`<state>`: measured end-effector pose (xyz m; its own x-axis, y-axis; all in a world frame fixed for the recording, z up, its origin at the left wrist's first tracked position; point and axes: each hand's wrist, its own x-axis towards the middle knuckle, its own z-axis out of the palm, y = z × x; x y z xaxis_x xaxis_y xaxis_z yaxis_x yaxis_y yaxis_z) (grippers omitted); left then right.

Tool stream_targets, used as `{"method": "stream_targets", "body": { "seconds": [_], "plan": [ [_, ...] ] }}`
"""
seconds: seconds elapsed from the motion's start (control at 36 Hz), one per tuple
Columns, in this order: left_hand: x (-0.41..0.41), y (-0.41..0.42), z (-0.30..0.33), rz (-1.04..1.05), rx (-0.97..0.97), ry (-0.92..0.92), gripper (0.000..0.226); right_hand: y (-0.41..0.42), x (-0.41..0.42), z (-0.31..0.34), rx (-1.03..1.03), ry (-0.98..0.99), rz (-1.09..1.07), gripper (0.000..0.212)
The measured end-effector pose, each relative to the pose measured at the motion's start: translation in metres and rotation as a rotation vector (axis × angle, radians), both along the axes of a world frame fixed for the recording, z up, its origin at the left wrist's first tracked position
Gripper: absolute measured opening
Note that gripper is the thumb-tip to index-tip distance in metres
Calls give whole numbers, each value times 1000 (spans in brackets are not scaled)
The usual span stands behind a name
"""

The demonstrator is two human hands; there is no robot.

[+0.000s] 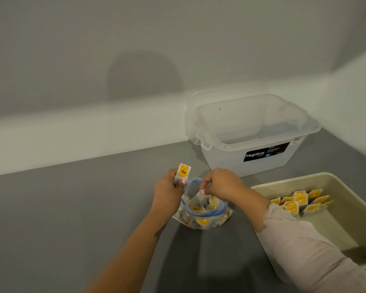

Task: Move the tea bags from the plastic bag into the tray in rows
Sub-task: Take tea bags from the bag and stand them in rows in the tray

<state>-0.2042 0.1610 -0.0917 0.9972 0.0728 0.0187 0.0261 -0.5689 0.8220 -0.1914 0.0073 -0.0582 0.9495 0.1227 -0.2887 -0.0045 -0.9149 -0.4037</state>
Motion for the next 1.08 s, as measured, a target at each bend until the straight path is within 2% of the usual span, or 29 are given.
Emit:
{"method": "stream_targets", "body": {
  "seconds": [0.08,0.36,0.5,0.58,0.75,0.89,1.03,1.08],
  "plan": [
    [2,-1,-1,-6,-7,3,35,-2,1,6,90,11,-30,8],
    [4,-2,-4,-18,-72,28,32,-3,-7,0,109,57,-31,11],
    [4,-1,-5,-21,-105,31,31,-5,-10,1,168,19,-72,14],
    [5,-1,-5,-20,-139,20,30,-8,-8,5,205,-19,-65,3],
    [7,-6,0,-25,-194,6,32,-19,-7,16,207,-74,-17,27],
    [7,-18,8,-39,-253,-16,34,-31,-9,29,259,-117,-10,21],
    [3,-38,13,-67,-371,-53,15,-52,-11,42,295,-134,-5,15],
    [2,-48,15,-76,-415,-50,14,-62,-14,48,315,-140,1,14]
  ]
}}
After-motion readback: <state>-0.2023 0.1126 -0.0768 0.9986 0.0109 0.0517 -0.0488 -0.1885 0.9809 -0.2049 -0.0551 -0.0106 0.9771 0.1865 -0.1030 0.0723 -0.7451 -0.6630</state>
